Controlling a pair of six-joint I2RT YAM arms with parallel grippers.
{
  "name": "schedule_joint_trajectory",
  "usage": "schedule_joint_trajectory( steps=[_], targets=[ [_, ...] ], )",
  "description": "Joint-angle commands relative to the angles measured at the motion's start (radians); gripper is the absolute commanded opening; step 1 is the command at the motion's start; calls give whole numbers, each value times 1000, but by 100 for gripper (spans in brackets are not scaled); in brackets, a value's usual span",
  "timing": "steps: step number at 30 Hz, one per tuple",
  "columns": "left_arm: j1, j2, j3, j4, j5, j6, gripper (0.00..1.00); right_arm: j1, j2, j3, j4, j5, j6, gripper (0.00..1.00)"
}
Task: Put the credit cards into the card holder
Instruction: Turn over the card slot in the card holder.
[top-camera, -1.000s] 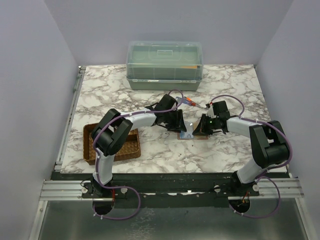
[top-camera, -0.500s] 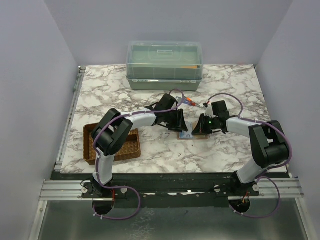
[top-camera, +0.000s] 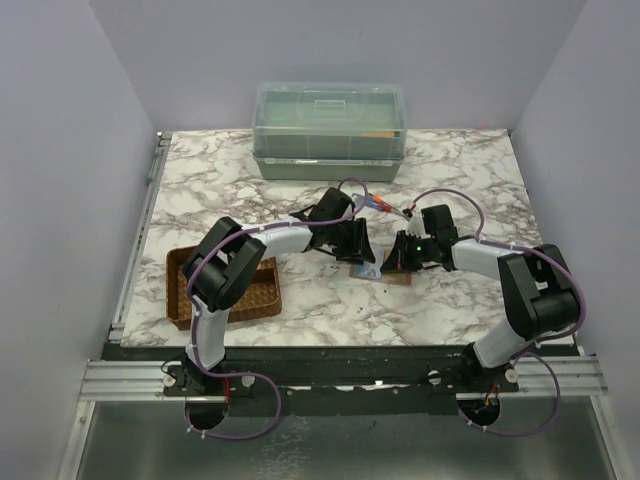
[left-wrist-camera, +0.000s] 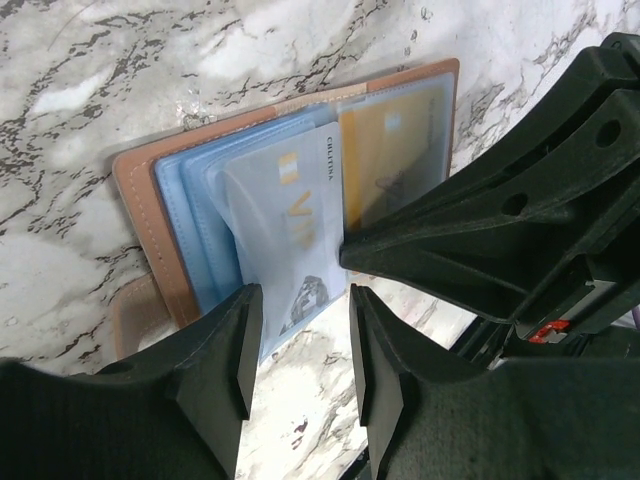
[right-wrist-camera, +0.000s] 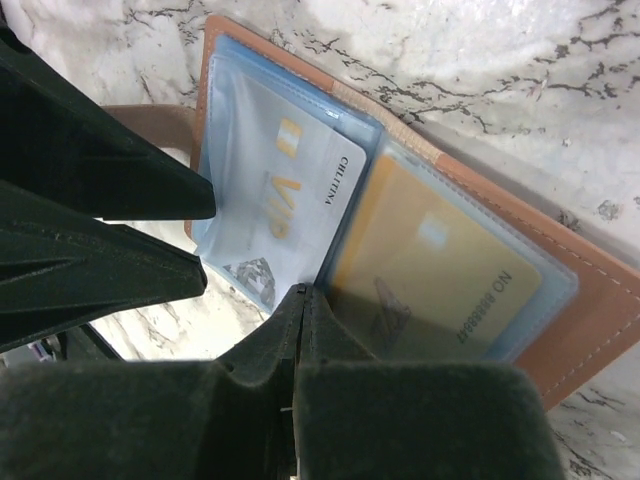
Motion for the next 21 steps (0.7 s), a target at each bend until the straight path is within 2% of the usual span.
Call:
schedule_joint_trajectory(
  steps=[1,6,21],
  targets=[
    [-8,-47,-32,40,4,-5,46,15,-34,-16,48,-1,63,0],
    [-8,-93,-76,40,-64,-11,51,15,-10,-7,8,41,63,0],
    [-8,-28,-41,11,-41,-19,54,15,13,-11,24,35,64,0]
  ],
)
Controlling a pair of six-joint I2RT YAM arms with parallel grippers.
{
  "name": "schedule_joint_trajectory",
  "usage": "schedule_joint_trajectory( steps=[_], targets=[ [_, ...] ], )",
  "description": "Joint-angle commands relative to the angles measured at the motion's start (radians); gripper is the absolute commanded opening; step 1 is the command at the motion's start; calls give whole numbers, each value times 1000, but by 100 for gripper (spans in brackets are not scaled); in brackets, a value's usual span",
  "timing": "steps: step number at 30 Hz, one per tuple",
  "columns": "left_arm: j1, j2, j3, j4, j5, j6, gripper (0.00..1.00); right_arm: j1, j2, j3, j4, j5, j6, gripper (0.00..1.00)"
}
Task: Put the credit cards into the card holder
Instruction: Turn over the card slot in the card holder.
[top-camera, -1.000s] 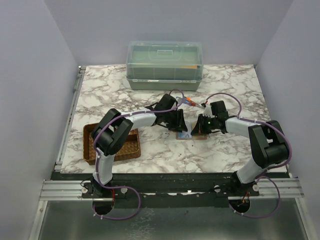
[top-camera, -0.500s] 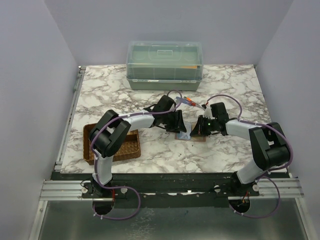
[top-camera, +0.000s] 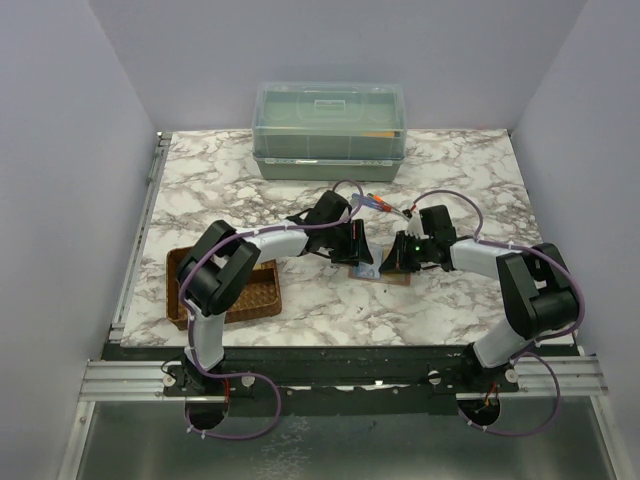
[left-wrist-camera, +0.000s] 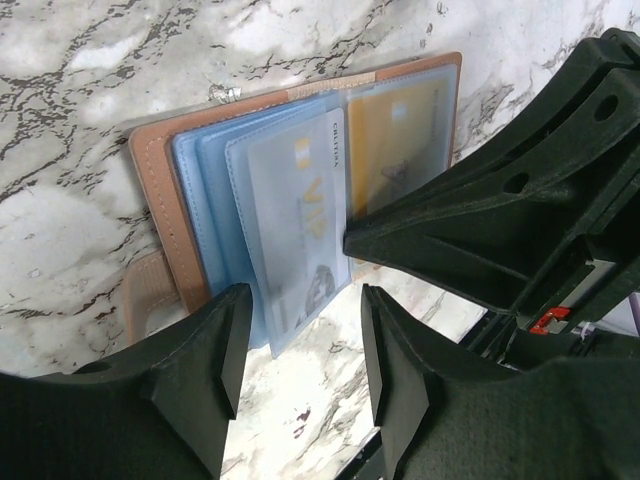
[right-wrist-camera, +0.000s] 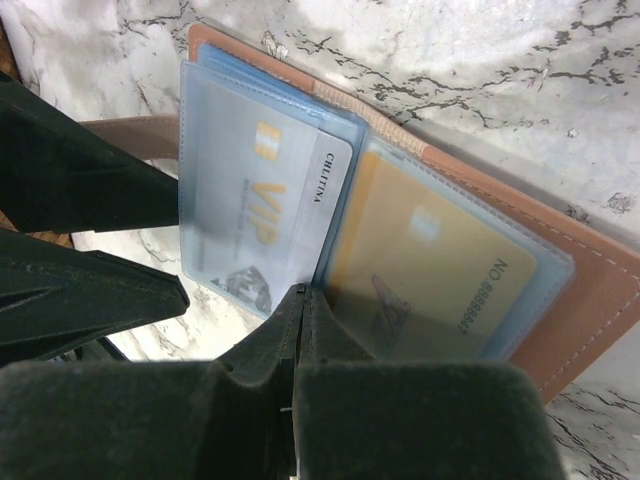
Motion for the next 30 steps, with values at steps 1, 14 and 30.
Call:
schedule_joint_trajectory(
  steps=[1,14,30],
  targets=[
    [-5,42,36,-14,24,-1,54,4,16,-3,20,15,4,0],
    [-12,-37,18,51,34,18,48,5,-13,3,-16,48,20,1],
    [-139,97,213,31,19,-28,49,4,-312,202,-560,539,130,26]
  ],
)
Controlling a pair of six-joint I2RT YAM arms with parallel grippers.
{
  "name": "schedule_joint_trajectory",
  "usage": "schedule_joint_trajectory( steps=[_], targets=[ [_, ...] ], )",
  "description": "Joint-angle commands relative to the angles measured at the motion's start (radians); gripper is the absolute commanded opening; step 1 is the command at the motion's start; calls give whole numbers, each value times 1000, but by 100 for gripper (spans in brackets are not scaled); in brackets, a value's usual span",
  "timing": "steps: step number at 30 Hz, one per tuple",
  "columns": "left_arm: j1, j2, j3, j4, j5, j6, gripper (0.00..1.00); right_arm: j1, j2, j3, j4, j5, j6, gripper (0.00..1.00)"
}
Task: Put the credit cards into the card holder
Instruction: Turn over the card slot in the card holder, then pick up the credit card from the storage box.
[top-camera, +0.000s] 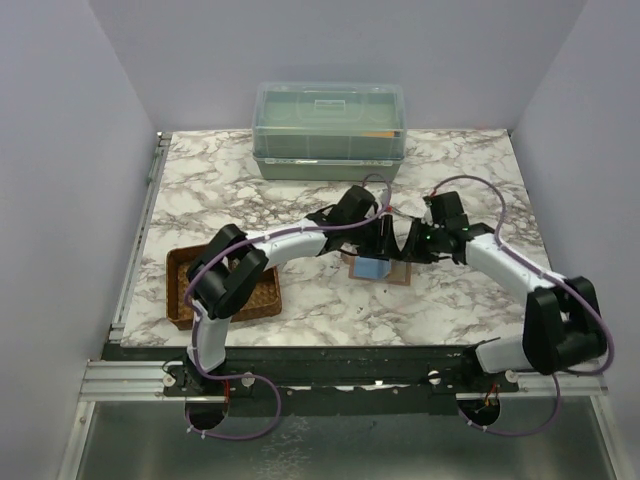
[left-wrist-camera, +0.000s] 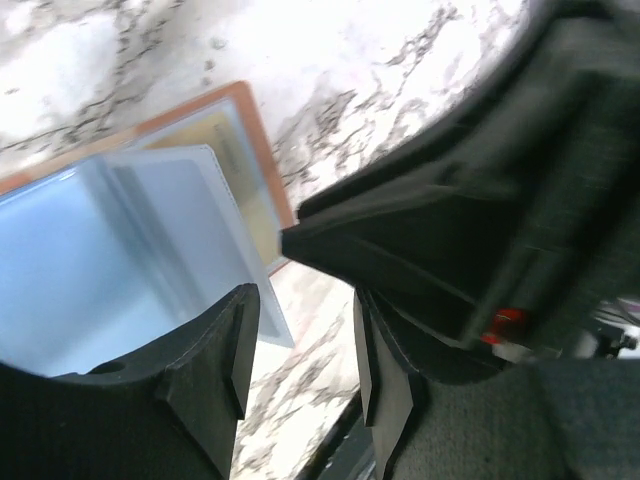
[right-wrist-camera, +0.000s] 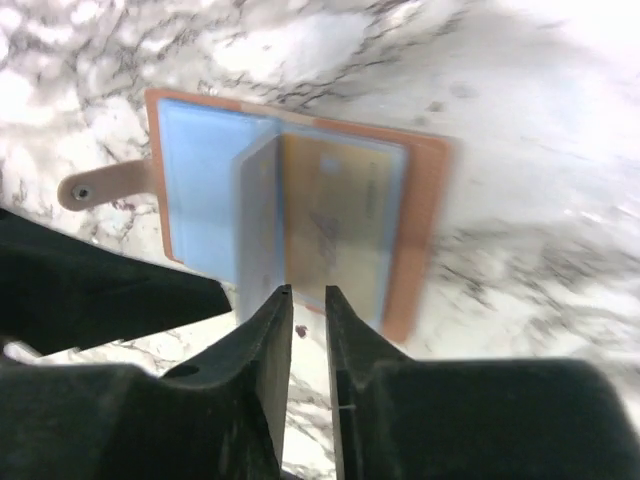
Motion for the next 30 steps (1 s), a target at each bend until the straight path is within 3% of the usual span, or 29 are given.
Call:
schedule_joint_trajectory(
  steps=[1,5,12,16,22,25,27,30],
  targets=[
    [-45,104,97,4,13,-31,49,1,-190,112,-295,334,59,28],
    [-49,122,140,-24,44,-45,50,-20,-292,186,-390,417,32,35],
    [19,-220,-14,-215,-11,63,59,-17,-252,162,-275,99,-115,37],
    [79,-485,-126,-441,-142,150,68,23,-206,61,-153,-4,-112,38],
    [328,-804,-178,-841,-482,222,77,31,-218,-28,-52,-58,-113,39],
    [424,-841,-186,-935,-673,269,80,32,-231,-36,-47,-68,-123,40],
    [483,-820,-200,-939,-719,290,81,31,-242,-40,-43,-77,-127,40],
    [523,-742,-210,-908,-739,297,71,32,-257,-45,-38,-83,-128,40]
  ],
)
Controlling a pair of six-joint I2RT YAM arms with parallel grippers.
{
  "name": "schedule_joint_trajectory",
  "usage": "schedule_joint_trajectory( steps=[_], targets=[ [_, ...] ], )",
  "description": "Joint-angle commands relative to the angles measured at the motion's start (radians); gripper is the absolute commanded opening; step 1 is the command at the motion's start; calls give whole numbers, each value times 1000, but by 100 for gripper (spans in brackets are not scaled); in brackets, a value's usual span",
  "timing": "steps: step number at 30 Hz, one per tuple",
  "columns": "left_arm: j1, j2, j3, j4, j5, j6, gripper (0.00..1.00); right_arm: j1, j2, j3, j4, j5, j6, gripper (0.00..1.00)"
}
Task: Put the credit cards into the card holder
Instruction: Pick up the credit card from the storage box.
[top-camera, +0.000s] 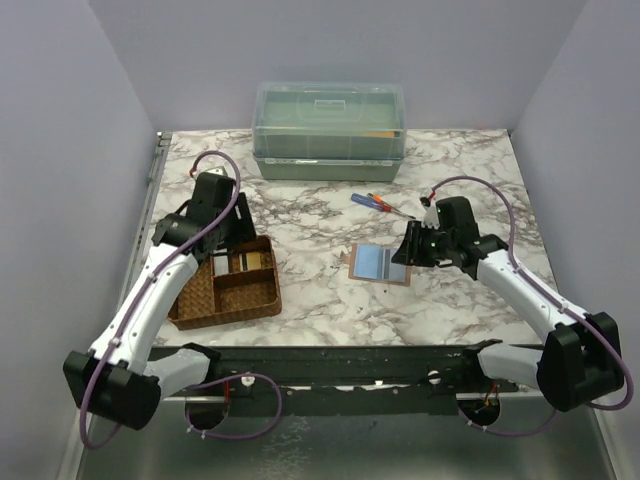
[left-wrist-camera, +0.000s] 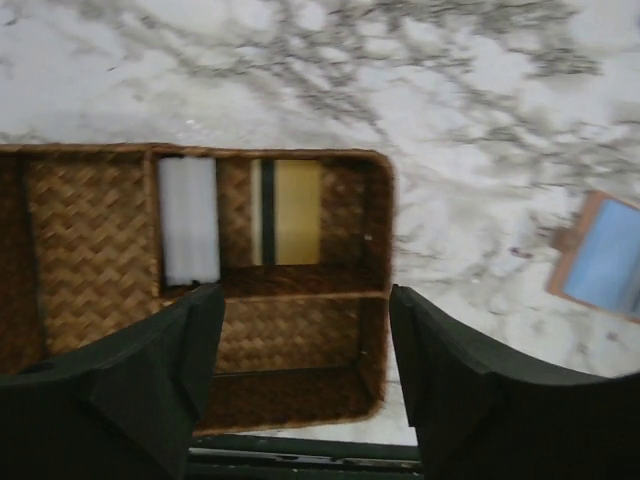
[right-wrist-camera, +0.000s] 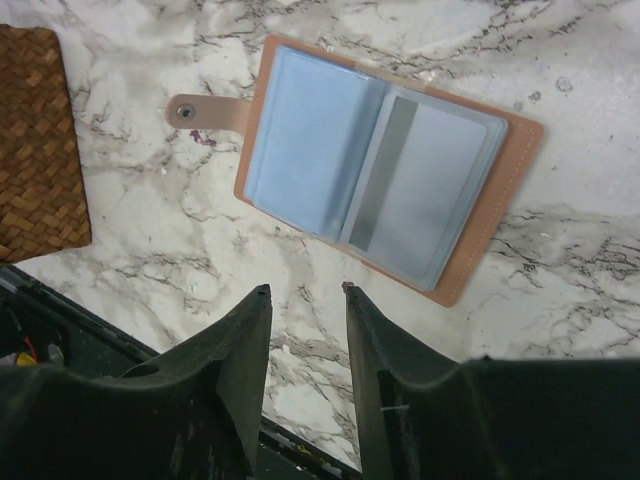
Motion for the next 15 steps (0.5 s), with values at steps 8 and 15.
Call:
schedule_joint_trajectory(
  steps=[8,15],
  targets=[
    [52,339,-30,-20,-202,23,53,5,-66,-21,46,-54,-17,40],
    [52,409,-64,13,-299,17,52,4,-70,-20,49,-62,-21,40]
  ],
)
